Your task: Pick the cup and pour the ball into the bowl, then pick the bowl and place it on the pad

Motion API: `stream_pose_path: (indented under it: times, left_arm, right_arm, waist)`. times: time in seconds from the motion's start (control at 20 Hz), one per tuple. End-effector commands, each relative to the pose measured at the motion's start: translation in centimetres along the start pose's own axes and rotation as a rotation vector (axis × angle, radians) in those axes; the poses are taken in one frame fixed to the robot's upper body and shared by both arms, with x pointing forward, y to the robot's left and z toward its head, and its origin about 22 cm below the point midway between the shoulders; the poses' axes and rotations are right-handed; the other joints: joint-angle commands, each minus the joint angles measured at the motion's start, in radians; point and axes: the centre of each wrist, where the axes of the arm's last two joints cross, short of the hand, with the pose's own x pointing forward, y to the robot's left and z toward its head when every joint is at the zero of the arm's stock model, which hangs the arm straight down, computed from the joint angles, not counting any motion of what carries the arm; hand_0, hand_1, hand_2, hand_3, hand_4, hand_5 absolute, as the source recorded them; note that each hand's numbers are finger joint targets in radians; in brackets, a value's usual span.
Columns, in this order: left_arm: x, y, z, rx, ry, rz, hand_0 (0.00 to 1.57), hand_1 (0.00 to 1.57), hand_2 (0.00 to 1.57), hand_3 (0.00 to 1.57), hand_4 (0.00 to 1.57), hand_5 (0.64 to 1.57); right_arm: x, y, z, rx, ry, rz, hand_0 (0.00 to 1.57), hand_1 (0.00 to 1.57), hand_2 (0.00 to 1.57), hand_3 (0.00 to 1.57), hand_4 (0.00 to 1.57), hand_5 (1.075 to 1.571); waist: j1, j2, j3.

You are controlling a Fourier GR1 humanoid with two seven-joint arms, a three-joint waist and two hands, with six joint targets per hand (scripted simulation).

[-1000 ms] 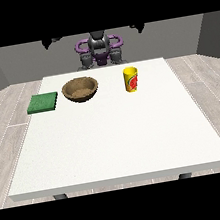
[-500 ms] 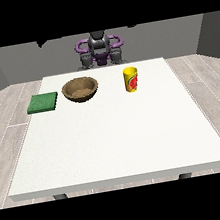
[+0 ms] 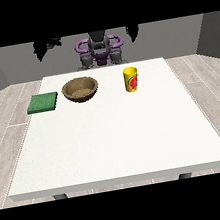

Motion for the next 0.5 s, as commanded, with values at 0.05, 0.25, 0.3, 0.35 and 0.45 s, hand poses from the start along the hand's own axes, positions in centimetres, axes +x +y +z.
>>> stream_pose_path:
  times: [0.05, 0.25, 0.3, 0.35, 0.45]
  left_arm:
    - [0.1, 2.5, -3.7, 0.011, -0.155, -0.047, 0.00, 0.00, 0.00, 0.00, 0.00, 1.478]
    - [-1.7, 4.1, -4.9, 0.050, -0.176, -0.089, 0.00, 0.00, 0.00, 0.00, 0.00, 1.464]
    - [-2.6, 4.2, -5.0, 0.057, -0.165, -0.064, 0.00, 0.00, 0.00, 0.00, 0.00, 1.465]
    - [-4.9, 3.6, -4.0, 0.081, -0.177, -0.106, 0.00, 0.00, 0.00, 0.00, 0.00, 1.473]
    - [-7.1, 4.5, -3.6, 0.059, -0.130, -0.080, 0.00, 0.00, 0.00, 0.00, 0.00, 1.464]
  right_arm:
    - [1.3, 0.5, -2.5, 0.029, -0.133, 0.005, 0.00, 0.00, 0.00, 0.00, 0.22, 1.570]
    - [0.8, -0.8, -3.3, 0.040, -0.163, 0.018, 0.00, 0.00, 0.00, 0.00, 0.18, 1.571]
    - [-0.5, -0.9, -2.7, 0.008, -0.134, 0.007, 0.00, 0.00, 0.00, 0.00, 0.19, 1.571]
    - [-0.4, 0.3, -2.2, 0.050, -0.149, 0.009, 0.00, 0.00, 0.00, 0.00, 0.17, 1.571]
    - [1.4, 0.0, -3.6, 0.018, -0.155, 0.029, 0.00, 0.00, 0.00, 0.00, 0.18, 1.571]
  waist:
    - [-0.014, 0.139, -0.0001]
    - [-0.026, 0.177, -0.0001]
    - [-0.035, 0.166, 0.0000]
    - [-0.056, 0.174, -0.0003]
    - [-0.029, 0.158, -0.0005]
